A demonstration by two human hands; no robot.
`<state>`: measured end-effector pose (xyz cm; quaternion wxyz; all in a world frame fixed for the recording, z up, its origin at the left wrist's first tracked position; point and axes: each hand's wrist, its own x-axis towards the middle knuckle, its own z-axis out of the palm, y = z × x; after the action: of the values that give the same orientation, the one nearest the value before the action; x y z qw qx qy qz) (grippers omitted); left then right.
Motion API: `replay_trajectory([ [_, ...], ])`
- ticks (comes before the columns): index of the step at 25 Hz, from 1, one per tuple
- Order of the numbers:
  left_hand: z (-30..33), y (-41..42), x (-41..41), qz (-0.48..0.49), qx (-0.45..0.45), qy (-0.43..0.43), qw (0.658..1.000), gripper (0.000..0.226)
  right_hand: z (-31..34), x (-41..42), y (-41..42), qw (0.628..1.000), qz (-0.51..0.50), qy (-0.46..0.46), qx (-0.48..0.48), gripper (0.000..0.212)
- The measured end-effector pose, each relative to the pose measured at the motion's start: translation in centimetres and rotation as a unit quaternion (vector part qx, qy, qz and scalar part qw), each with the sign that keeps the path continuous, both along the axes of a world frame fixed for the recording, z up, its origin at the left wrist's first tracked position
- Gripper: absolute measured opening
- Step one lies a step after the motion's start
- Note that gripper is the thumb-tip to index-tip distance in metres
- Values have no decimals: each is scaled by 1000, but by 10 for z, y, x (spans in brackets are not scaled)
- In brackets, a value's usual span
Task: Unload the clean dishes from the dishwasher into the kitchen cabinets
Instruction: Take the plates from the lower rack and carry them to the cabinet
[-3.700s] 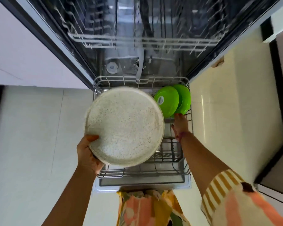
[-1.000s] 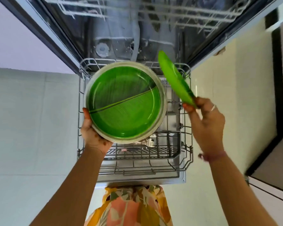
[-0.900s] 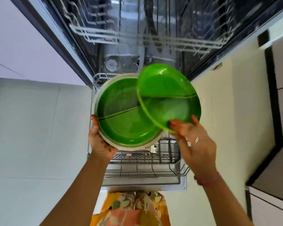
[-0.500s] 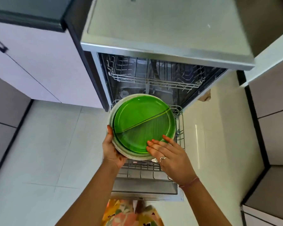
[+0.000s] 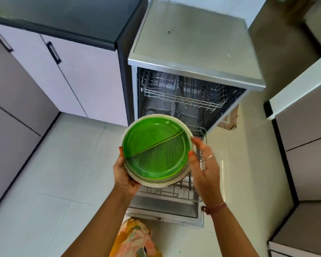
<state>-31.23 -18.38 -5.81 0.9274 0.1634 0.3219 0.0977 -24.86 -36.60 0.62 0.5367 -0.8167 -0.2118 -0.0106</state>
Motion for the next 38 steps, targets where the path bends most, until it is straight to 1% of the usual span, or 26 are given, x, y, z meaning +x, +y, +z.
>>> replay_trajectory([
  [1,1,-1,-5,2,-7,10,1000,53,-2,4,3,990,-69,98,68,43],
  [2,5,-2,-12,2,-7,20,1000,52,-1,8,9,968,-112,196,112,54],
  [3,12,0,-25,4,-5,23,1000,51,-1,7,18,941,-130,282,132,69],
  [4,21,4,-41,10,-5,24,1000,52,2,2,29,921,-128,341,140,76],
  [5,28,11,-55,15,-9,22,1000,53,4,-4,40,909,-118,374,140,66],
  [6,35,20,-68,22,-10,20,1000,54,7,-13,54,903,-107,392,139,47],
  [7,42,31,-79,24,-4,16,1000,55,11,-22,67,900,-103,400,140,32],
  [8,49,44,-88,23,2,14,1000,55,15,-29,81,899,-98,401,144,26],
  [11,59,86,-107,29,20,15,999,56,22,-47,127,910,-84,377,149,27],
  [14,61,148,-127,26,21,1,999,54,19,-68,191,914,-101,359,158,27],
  [20,65,303,-152,-9,55,3,998,57,8,-104,337,891,-129,372,228,27],
  [26,64,417,-164,20,60,14,998,57,4,-117,460,905,-116,352,208,31],
  [29,61,461,-151,49,61,18,997,53,4,-101,505,913,-88,348,193,31],
  [32,51,512,-132,86,65,13,994,48,-3,-66,555,913,-63,369,162,29],
  [35,45,563,-111,123,85,13,989,49,-10,-13,606,887,-36,432,161,40],
  [37,45,596,-96,122,86,29,988,48,-15,32,644,872,-28,466,148,39],
  [38,44,612,-88,121,87,43,988,48,-18,54,664,872,-27,471,135,37],
])
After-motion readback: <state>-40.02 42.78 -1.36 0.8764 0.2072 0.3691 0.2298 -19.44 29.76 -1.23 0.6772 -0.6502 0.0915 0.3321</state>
